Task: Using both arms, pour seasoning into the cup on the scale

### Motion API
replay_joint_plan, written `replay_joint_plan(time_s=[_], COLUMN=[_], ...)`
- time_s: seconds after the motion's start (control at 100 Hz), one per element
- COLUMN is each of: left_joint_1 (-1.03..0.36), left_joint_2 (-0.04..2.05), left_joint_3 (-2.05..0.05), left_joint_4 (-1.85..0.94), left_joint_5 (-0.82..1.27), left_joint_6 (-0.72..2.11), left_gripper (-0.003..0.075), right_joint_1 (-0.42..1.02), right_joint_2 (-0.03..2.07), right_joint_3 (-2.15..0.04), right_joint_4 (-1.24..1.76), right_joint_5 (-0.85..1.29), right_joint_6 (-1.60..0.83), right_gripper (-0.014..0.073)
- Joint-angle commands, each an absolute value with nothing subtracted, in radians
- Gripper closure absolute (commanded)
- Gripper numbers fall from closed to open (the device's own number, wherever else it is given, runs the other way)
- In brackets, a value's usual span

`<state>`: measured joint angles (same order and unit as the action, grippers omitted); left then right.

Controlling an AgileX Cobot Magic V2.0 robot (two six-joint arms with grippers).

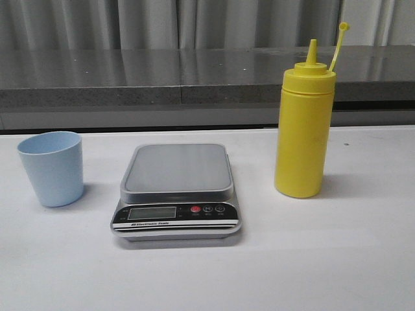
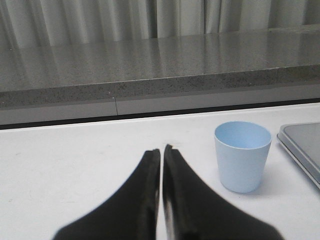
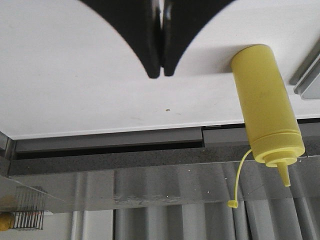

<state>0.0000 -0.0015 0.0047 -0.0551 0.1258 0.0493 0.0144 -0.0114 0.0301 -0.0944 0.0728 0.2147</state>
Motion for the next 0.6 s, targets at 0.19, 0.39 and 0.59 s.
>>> replay_joint_plan(time_s=[0.19,0.39,0.59], left_joint_1=[-0.007,-0.007,-0.007], left_joint_2=[-0.039,-0.039,-0.037], left_joint_3=[0.048,0.048,0.030], left_joint_4=[-0.062,-0.058,-0.058], left_joint_5=[0.037,0.000,-0.049], left_joint_6=[0.046,0.046,0.046], left_gripper=[0.0710,0.0710,0.0710], right_joint_1=[0.009,0.009,0.009], right_joint_2=[-0.024,-0.024,-0.024], right_joint_3=[0.027,0.027,0.027], right_joint_4=[-0.098,-0.098,-0.098], right_joint_5=[-0.008,-0.008,-0.008], right_joint_6=[0.209,0.209,0.209], right_gripper=[0.0661,0.0661,0.0661])
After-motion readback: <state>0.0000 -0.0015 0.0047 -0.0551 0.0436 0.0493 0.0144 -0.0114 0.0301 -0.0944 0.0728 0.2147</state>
